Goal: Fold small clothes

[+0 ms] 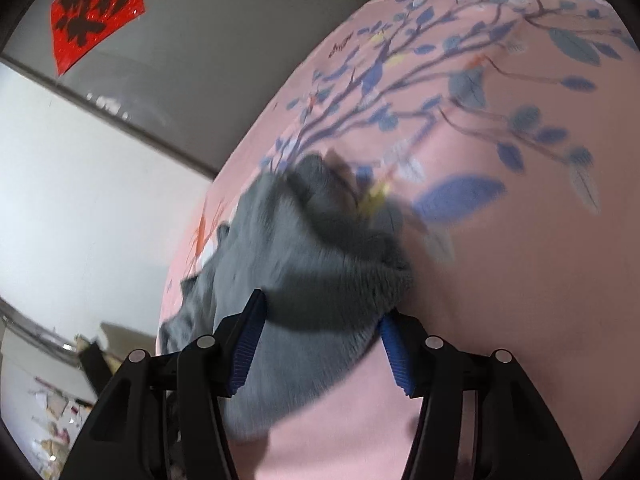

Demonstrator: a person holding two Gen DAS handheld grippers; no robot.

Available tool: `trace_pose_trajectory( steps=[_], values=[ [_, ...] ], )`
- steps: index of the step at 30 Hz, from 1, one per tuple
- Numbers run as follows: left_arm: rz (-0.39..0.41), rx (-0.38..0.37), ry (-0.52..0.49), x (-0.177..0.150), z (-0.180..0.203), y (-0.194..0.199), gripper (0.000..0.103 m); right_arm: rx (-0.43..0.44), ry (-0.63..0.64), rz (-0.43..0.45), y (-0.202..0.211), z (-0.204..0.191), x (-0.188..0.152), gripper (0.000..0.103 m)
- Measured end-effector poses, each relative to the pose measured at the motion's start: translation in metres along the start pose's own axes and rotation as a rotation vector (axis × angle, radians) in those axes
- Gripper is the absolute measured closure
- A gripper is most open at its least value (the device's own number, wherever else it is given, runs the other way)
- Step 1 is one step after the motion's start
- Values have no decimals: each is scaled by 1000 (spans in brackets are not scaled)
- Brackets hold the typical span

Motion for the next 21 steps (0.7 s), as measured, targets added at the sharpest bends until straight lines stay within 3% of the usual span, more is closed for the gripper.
trace_pose_trajectory(
  steps=[4, 7, 9, 16, 21],
  values=[
    [0, 2, 0, 1, 0, 0, 4, 2, 30, 2, -13, -7, 7, 44],
    [0, 2, -1, 1, 0, 0, 4, 59, 34, -50, -4, -12, -13, 45],
    [1, 1, -2, 1, -1, 0, 4, 46, 52, -28, 5, -15, -27, 46],
    [1, 2, -2, 1, 0, -1, 4, 36, -5, -7, -19, -13, 4, 46],
    [1, 1, -4, 1, 0, 0, 4, 3, 87, 8, -16, -20, -9, 54]
  ],
)
Point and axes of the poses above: each gripper's, at about its wrist camera, not at the fingertips, and y roughly against the way its jaws point, z to its right, x to its top, the point moved 3 cm from there along -y, roughly the way its jaws point, and after that the axes turned 6 degrees about y, right-handed, at the moved point
